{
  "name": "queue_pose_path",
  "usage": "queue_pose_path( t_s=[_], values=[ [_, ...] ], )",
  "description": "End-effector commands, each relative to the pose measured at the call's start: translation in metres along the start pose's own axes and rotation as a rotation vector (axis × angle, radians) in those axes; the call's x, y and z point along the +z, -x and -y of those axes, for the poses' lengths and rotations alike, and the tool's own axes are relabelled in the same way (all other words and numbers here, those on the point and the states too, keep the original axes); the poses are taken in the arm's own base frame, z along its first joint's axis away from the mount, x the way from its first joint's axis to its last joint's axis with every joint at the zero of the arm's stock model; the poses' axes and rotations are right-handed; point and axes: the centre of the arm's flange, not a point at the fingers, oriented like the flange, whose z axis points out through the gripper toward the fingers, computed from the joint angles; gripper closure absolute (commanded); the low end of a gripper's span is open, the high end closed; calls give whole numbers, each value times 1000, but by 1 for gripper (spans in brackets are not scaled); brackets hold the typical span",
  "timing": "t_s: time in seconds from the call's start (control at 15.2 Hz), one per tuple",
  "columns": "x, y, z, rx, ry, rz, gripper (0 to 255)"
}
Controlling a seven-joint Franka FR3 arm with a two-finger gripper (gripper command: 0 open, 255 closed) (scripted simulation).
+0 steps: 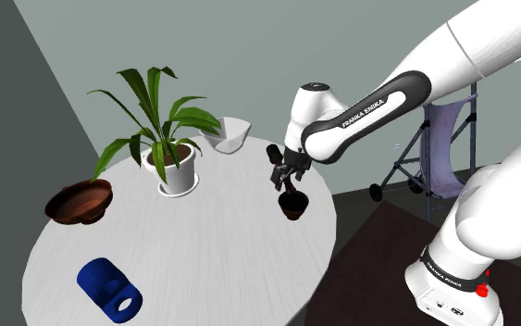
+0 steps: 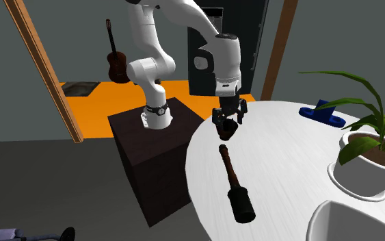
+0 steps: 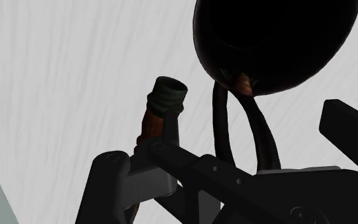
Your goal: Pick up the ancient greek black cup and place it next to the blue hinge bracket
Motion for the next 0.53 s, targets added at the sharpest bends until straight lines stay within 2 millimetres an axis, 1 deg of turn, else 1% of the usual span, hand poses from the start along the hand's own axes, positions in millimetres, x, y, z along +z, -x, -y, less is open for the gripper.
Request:
queue_pose_path(
  t_s=[0.0,0.33,0.4,0.46],
  values=[
    [1,0,1,0,0,-1,0],
    [1,0,1,0,0,-1,0],
    [1,0,1,0,0,-1,255],
    [1,0,1,0,0,-1,255]
  ],
)
